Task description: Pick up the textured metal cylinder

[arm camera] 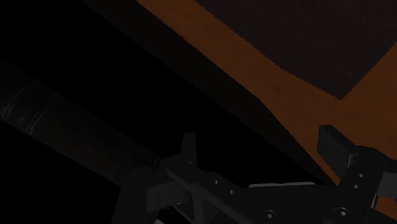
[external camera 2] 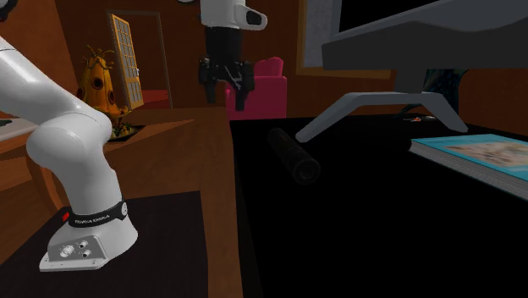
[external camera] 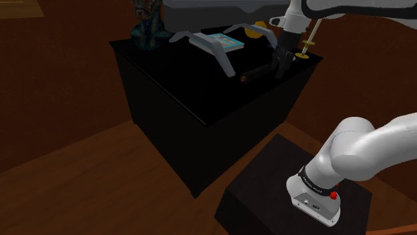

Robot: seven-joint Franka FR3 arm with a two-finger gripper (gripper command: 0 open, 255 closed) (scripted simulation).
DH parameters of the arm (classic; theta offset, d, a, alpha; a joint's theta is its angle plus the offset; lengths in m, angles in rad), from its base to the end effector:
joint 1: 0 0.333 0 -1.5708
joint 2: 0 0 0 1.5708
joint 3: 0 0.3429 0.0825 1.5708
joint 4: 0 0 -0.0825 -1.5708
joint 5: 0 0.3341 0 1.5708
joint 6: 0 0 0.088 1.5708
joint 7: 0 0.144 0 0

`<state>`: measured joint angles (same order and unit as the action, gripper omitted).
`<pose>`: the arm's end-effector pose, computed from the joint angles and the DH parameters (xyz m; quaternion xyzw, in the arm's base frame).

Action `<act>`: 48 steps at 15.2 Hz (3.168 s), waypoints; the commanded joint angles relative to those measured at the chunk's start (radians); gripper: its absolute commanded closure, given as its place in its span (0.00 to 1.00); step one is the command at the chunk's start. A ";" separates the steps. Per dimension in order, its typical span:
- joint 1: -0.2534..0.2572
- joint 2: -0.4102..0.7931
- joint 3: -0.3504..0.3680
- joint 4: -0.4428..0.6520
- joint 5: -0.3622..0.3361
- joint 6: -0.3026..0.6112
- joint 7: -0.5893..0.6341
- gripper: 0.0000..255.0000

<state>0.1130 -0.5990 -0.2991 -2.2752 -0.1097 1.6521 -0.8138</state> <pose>0.2952 -0.0931 0.5524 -0.9400 -0.3392 0.0063 0.0357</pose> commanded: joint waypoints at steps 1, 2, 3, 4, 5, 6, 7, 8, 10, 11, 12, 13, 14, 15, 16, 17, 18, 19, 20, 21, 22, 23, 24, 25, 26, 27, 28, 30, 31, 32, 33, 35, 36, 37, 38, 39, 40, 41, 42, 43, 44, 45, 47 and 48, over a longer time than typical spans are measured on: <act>0.023 0.053 -0.056 0.023 -0.039 0.030 -0.157 0.00; 0.036 0.085 -0.080 0.043 -0.052 0.043 -0.227 0.00; 0.050 0.118 -0.104 0.064 -0.063 0.057 -0.297 0.00; 0.064 0.153 -0.126 0.086 -0.071 0.071 -0.367 0.00; 0.077 0.188 -0.148 0.110 -0.077 0.085 -0.436 0.00; 0.091 0.225 -0.168 0.135 -0.081 0.100 -0.506 0.00; 0.104 0.262 -0.188 0.160 -0.081 0.115 -0.575 0.00; 0.117 0.301 -0.206 0.187 -0.080 0.129 -0.644 0.00; 0.139 0.380 -0.238 0.242 -0.069 0.159 -0.783 0.00; 0.148 0.421 -0.251 0.270 -0.060 0.173 -0.852 0.00; 0.149 0.432 -0.253 0.278 -0.057 0.177 -0.871 0.00; 0.148 0.433 -0.253 0.266 -0.057 0.190 -0.870 0.00; 0.147 0.435 -0.254 0.254 -0.056 0.203 -0.870 0.00; 0.147 0.437 -0.256 0.242 -0.056 0.217 -0.869 0.00; 0.147 0.439 -0.257 0.231 -0.056 0.230 -0.869 0.00; 0.146 0.442 -0.258 0.220 -0.055 0.244 -0.869 0.00; 0.146 0.445 -0.259 0.209 -0.055 0.257 -0.869 0.00; 0.145 0.450 -0.261 0.192 -0.054 0.279 -0.869 0.00; 0.145 0.449 -0.261 0.192 -0.054 0.279 -0.869 0.00; 0.145 0.450 -0.261 0.192 -0.054 0.279 -0.869 0.00; 0.145 0.449 -0.261 0.193 -0.054 0.277 -0.869 1.00; 0.145 0.449 -0.261 0.192 -0.054 0.278 -0.869 1.00; 0.145 0.449 -0.261 0.192 -0.054 0.278 -0.869 1.00; 0.145 0.449 -0.261 0.192 -0.054 0.278 -0.869 1.00; 0.145 0.449 -0.261 0.192 -0.054 0.278 -0.869 1.00; 0.145 0.449 -0.261 0.192 -0.054 0.278 -0.869 1.00; 0.145 0.449 -0.261 0.192 -0.054 0.278 -0.869 1.00; 0.145 0.449 -0.261 0.192 -0.054 0.278 -0.868 1.00; 0.145 0.450 -0.261 0.192 -0.054 0.279 -0.869 1.00; 0.146 0.446 -0.260 0.203 -0.054 0.265 -0.869 1.00; 0.146 0.443 -0.259 0.213 -0.055 0.252 -0.869 1.00; 0.147 0.438 -0.256 0.236 -0.056 0.225 -0.869 1.00; 0.147 0.436 -0.255 0.247 -0.056 0.211 -0.870 1.00; 0.148 0.434 -0.254 0.259 -0.056 0.198 -0.870 1.00; 0.148 0.433 -0.253 0.271 -0.057 0.184 -0.870 1.00; 0.148 0.431 -0.252 0.283 -0.057 0.171 -0.871 1.00; 0.149 0.430 -0.251 0.295 -0.056 0.158 -0.872 1.00; 0.149 0.429 -0.250 0.308 -0.056 0.144 -0.872 1.00; 0.150 0.428 -0.249 0.321 -0.056 0.131 -0.873 1.00; 0.150 0.428 -0.248 0.334 -0.055 0.117 -0.874 1.00; 0.151 0.428 -0.247 0.347 -0.055 0.104 -0.875 1.00; 0.151 0.428 -0.246 0.360 -0.054 0.091 -0.876 1.00; 0.152 0.428 -0.246 0.376 -0.054 0.075 -0.877 1.00; 0.152 0.428 -0.246 0.376 -0.054 0.075 -0.877 1.00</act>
